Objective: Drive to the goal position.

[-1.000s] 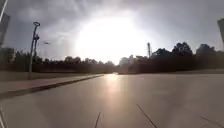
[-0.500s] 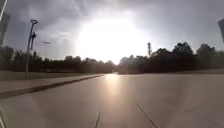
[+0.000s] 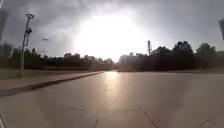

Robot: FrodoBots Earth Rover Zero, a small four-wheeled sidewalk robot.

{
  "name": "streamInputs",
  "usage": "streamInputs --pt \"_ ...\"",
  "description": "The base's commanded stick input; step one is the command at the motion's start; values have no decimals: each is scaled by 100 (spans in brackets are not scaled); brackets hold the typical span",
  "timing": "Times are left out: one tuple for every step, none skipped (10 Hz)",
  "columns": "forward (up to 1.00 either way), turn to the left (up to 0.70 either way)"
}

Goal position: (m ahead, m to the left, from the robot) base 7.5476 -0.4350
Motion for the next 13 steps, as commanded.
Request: streamInputs --pt "70 0" --pt "70 0" --pt "70 0" --pt "70 0" --pt "70 0" --pt "70 0" --pt "70 0" --pt "70 0" --pt "70 0" --pt "70 0" --pt "70 0" --pt "70 0" --pt "70 0"
